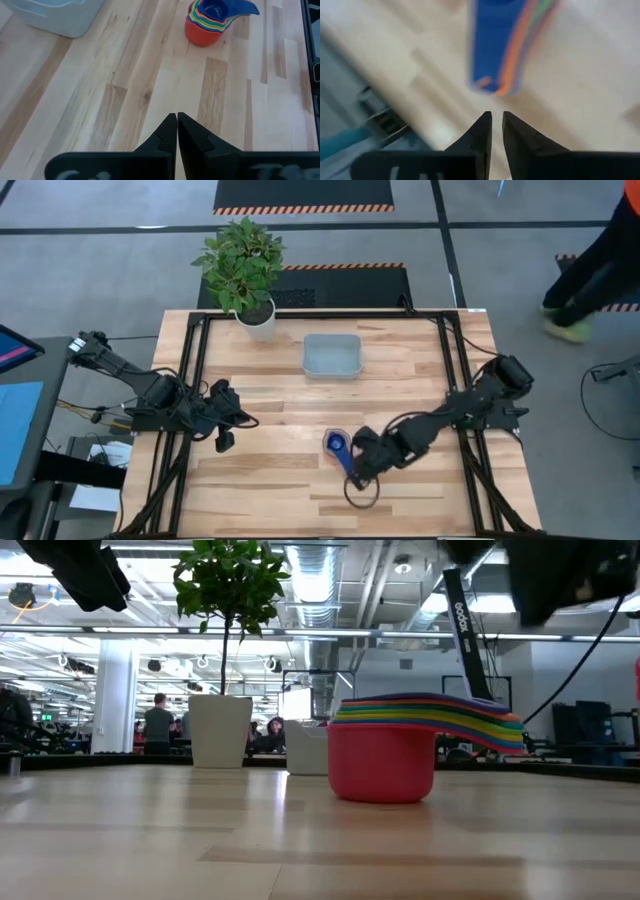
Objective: Nest measuring cups in basket
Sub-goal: Put the nested measuring cups into the gray bin
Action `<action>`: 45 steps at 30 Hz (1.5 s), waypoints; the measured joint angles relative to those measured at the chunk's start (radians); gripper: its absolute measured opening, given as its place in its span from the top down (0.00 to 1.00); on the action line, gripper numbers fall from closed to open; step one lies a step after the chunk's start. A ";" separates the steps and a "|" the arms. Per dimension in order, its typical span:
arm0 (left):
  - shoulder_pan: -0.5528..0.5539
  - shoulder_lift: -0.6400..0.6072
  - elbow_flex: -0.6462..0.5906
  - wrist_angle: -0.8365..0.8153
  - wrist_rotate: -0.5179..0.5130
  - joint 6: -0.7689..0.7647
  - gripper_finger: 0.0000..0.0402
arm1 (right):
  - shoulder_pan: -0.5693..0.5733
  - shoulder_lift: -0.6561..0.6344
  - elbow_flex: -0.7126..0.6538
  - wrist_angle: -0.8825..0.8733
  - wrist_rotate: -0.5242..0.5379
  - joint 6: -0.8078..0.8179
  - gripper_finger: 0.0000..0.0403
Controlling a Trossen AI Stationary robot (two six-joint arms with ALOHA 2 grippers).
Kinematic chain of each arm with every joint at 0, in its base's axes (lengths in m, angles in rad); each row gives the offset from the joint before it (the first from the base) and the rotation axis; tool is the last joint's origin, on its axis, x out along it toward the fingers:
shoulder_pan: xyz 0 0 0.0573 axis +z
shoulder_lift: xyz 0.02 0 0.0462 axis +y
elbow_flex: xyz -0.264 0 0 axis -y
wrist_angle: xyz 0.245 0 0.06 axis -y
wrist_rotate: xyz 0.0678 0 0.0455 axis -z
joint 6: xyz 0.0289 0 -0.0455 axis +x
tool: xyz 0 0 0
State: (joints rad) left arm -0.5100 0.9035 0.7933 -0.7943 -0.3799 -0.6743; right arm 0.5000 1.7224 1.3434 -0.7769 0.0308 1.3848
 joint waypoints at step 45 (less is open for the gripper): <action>0.000 0.000 0.000 -0.004 -0.010 0.024 1.00 | -0.160 0.283 0.203 0.021 -0.030 -0.298 0.94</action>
State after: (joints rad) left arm -0.5098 0.9031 0.7933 -0.7979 -0.3897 -0.6506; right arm 0.3396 2.0052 1.5459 -0.7561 0.0006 1.0870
